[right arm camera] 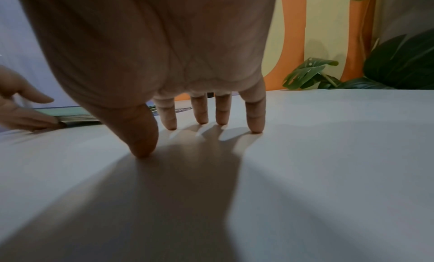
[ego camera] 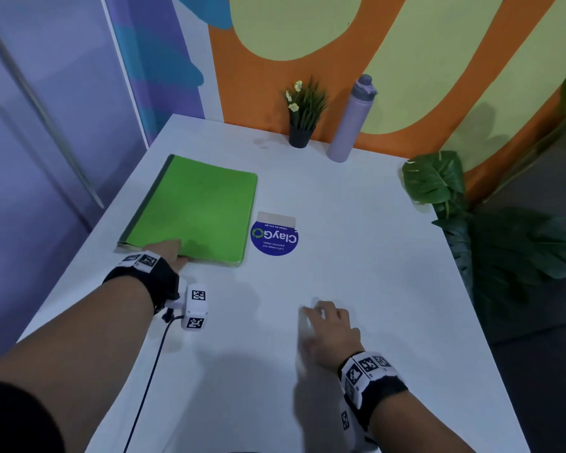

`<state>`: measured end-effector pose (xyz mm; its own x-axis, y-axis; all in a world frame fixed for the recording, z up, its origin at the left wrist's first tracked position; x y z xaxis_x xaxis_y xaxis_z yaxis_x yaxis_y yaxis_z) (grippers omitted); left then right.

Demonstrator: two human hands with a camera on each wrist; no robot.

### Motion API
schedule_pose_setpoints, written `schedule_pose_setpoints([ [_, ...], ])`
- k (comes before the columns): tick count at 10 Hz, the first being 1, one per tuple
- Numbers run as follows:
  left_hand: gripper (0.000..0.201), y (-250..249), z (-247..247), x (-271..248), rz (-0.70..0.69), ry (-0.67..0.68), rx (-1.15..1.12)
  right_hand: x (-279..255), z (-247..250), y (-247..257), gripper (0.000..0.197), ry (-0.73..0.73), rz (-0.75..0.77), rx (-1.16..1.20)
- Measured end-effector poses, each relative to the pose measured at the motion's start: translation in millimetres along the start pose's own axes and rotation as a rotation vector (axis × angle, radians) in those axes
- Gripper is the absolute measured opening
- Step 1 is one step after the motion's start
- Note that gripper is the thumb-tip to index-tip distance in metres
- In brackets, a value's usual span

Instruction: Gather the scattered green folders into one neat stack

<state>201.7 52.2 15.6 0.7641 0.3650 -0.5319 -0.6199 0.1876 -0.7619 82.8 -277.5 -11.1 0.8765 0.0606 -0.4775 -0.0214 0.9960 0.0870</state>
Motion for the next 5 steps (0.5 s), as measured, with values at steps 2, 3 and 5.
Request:
schedule_pose_setpoints([
  [2,0.043,-39,-9,0,-0.174,-0.013,0.416,1,-3,1,0.059,-0.027,-0.001,-0.030],
  [3,0.045,-45,-7,0,-0.249,0.015,0.599,0,-2,2,0.059,-0.027,-0.001,-0.032],
  [5,0.056,-41,-4,-5,-0.382,0.124,0.890,-1,4,4,0.061,-0.011,0.018,0.015],
])
Point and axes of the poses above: each hand's wrist, its own x-axis towards the middle knuckle, its own z-axis out of the back of the hand, y = z × x, the point moved 2 cm from there along x, towards the middle knuckle, and after that the axes turned 8 degrees about -x, right-handed, at the moved point
